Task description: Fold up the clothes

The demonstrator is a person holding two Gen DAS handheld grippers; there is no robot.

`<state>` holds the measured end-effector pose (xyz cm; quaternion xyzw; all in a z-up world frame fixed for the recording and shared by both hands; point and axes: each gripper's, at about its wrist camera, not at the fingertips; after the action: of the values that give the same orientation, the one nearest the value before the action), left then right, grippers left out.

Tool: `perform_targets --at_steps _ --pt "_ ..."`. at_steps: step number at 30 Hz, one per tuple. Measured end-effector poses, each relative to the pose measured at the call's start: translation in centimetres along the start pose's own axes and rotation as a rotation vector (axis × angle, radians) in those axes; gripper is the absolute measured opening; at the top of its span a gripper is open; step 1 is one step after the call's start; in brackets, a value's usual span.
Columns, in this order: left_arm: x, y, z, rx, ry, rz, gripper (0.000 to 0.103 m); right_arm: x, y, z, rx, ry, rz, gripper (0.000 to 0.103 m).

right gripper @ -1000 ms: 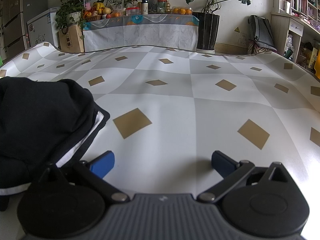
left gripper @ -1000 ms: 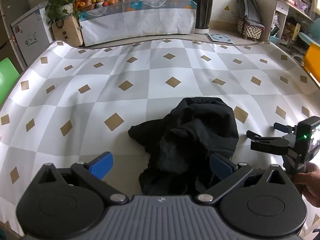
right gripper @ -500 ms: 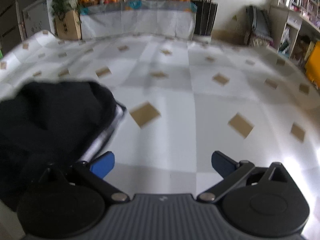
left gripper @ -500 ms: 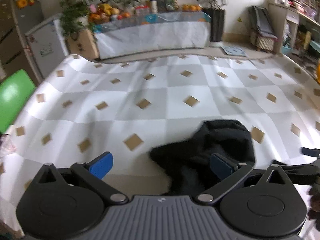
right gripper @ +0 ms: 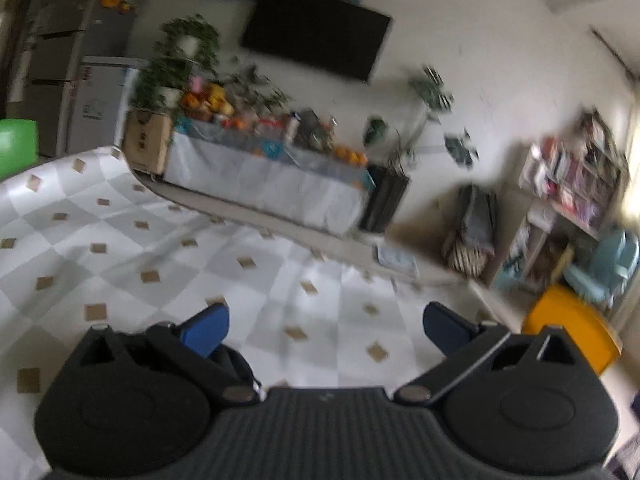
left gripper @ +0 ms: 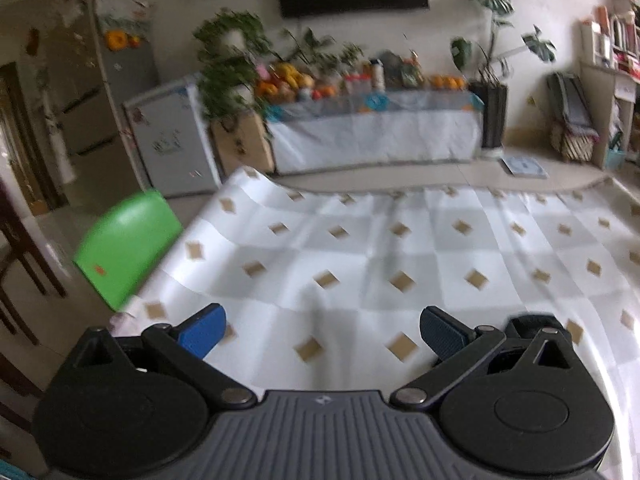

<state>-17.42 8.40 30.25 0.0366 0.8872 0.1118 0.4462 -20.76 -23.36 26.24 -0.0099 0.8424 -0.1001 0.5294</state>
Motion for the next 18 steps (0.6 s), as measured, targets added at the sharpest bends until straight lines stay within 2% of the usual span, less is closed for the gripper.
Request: perform_targets --at_steps 2,5,8,11,13,14,15,18 --pt "-1.3 1.9 -1.7 -0.028 -0.033 0.003 0.103 -1.8 0.3 -1.5 -0.059 -0.004 0.031 0.103" --pt "-2.9 4.3 -4.0 -0.059 -0.077 0.01 0.103 -4.1 -1.0 -3.2 -0.117 0.018 0.199 0.103" --pt "-4.6 6.5 -5.8 -0.082 -0.105 0.019 0.103 -6.0 -3.1 -4.5 -0.112 0.042 0.319 0.103" --pt "-5.7 8.1 -7.3 -0.098 -0.118 0.039 0.103 -8.0 -5.3 -5.5 -0.064 0.041 0.294 0.103" --pt "-6.3 8.9 -8.1 -0.12 -0.125 0.057 0.103 -9.8 -6.3 -6.5 0.0 0.016 0.176 0.103" --pt "-6.5 9.0 -8.5 -0.123 -0.129 0.069 0.103 -10.8 -7.2 -7.0 0.003 0.013 0.175 0.103" --pt "-6.7 9.0 -8.9 -0.126 -0.133 0.085 0.103 -11.8 -8.2 -7.5 0.004 0.011 0.175 0.103" --pt "-7.1 9.0 -10.0 -0.137 -0.144 0.133 0.103 -14.4 -12.0 -9.7 -0.015 -0.013 0.317 0.103"
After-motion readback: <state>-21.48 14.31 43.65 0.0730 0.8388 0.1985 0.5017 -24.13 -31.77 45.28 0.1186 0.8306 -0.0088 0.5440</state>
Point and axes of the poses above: each gripper's, at about its wrist camera, not at the fingertips, and z roughly the way its jaws point, y to its left, x to its underside, and after that the axes turned 6 degrees about z, right-handed
